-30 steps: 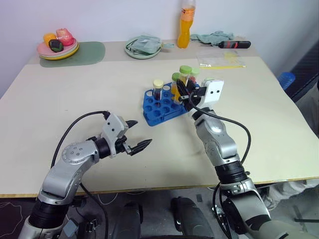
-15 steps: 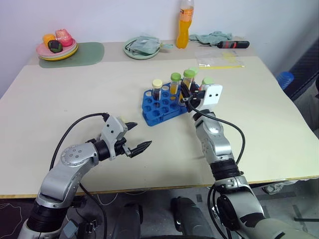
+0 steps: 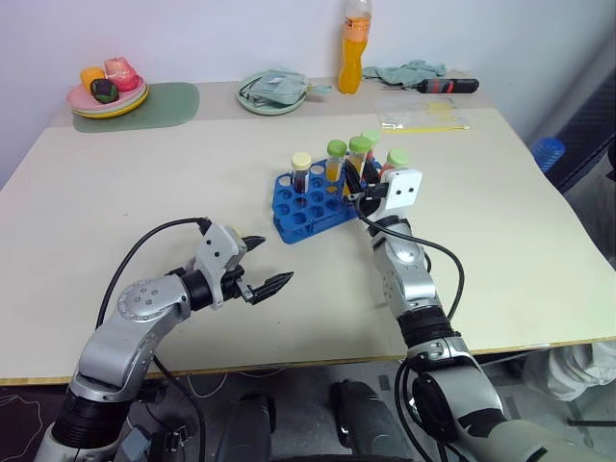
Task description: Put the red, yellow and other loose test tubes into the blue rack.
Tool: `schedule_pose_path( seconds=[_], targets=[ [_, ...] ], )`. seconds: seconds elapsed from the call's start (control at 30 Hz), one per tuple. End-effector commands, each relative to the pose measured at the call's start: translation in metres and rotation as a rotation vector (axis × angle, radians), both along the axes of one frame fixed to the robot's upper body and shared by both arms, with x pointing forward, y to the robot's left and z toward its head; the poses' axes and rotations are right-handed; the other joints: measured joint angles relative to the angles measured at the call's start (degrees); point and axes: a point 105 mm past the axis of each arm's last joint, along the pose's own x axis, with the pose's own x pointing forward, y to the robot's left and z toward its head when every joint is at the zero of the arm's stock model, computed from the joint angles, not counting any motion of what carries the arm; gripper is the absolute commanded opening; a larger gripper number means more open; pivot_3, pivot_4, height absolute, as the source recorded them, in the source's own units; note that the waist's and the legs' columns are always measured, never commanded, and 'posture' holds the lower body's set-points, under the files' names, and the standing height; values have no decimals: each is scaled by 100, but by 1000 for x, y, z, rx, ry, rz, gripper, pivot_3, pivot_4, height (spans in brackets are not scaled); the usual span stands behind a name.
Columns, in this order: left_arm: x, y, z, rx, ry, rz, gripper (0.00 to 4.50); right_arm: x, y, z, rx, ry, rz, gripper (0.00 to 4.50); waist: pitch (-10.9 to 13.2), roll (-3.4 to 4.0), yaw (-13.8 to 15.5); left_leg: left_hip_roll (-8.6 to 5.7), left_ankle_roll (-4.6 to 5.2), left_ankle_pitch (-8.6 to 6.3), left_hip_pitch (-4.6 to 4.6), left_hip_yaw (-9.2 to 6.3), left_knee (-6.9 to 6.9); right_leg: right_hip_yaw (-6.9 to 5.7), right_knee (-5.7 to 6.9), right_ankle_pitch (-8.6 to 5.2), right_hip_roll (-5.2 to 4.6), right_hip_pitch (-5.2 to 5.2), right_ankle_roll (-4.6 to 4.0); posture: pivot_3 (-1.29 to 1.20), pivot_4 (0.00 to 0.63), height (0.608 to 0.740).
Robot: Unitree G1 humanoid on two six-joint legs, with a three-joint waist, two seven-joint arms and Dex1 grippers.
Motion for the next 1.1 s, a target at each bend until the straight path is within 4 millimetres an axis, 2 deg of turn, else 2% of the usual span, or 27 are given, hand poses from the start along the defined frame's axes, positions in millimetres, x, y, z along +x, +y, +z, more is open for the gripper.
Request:
schedule_pose_path(
  seconds=[0.03,0.07,0.13,0.2,0.27,0.3,0.33,0.47,0.53,0.67,0.73,0.8,0.87,0.97,1.1],
  targets=[
    [-2,-3,11,-7,-46,-16,4500,-2,5,6,-1,-48,11,754,0,0,-16,0,0,0,0,0,0,0,0,0,0,0,0,0,150,740],
    [-2,-3,11,-6,-46,-15,4500,-2,5,5,6,-41,17,754,0,0,-23,0,0,0,0,0,0,0,0,0,0,0,0,0,150,740],
    [-2,-3,12,-6,-46,-13,4500,-1,6,4,17,-35,24,1834,0,0,-39,0,0,0,0,-1,0,0,1,0,0,0,0,0,150,740],
    [-1,-2,12,-8,-42,-9,4500,-1,6,5,19,-43,22,2688,0,0,-60,0,0,0,0,-1,-1,0,1,0,0,0,0,0,150,740],
    [0,-1,12,-10,-33,4,4500,-1,5,10,11,-61,15,3879,0,0,-84,0,0,0,0,-2,-1,0,2,0,0,0,0,0,150,740],
    [0,0,12,-14,-29,12,4500,-3,4,13,9,-75,16,4303,0,0,-91,0,0,0,0,-2,-1,0,2,0,0,0,0,0,150,740],
    [0,2,13,-22,-16,18,4500,-6,3,19,3,-101,26,4463,0,0,-92,0,0,0,0,-2,-1,0,3,0,0,0,0,0,150,740],
    [7,17,25,-61,34,98,4500,-23,-6,44,-48,-190,54,4463,1,2,-79,0,0,0,-2,-5,0,-1,3,0,0,0,0,0,150,740],
    [17,30,38,-38,20,190,4500,-31,-15,53,-79,-204,64,4463,0,1,-63,-1,0,0,-2,-7,2,-2,3,0,-2,1,0,0,150,740],
    [30,58,42,186,137,306,4500,-53,-24,60,-211,-203,163,4463,2,0,-39,-4,0,0,0,-14,2,-7,1,0,0,5,1,0,150,740],
    [29,66,32,274,346,315,4500,-65,-23,58,-310,-172,267,4463,2,-1,-40,-6,0,0,0,-13,2,-7,1,-1,0,6,1,0,150,740],
    [33,70,30,326,451,336,4500,-82,-17,48,-423,-103,420,4463,3,0,-34,-8,0,0,2,-13,3,-8,0,-2,-1,9,2,0,150,740],
    [39,71,27,409,476,344,4500,-104,-11,35,-526,-23,595,4463,3,0,-39,-9,0,0,3,-13,2,-9,-1,-3,1,11,3,0,150,740],
    [49,73,22,500,506,339,4500,-128,-6,26,-622,36,745,4463,5,-4,-58,-8,0,0,2,-14,1,-8,-3,-5,2,10,4,0,150,740],
    [65,80,11,603,522,361,4500,-137,-1,20,-663,62,802,4463,5,-5,-83,-8,0,0,4,-14,4,-8,1,-5,5,10,3,0,150,740]
  ],
)
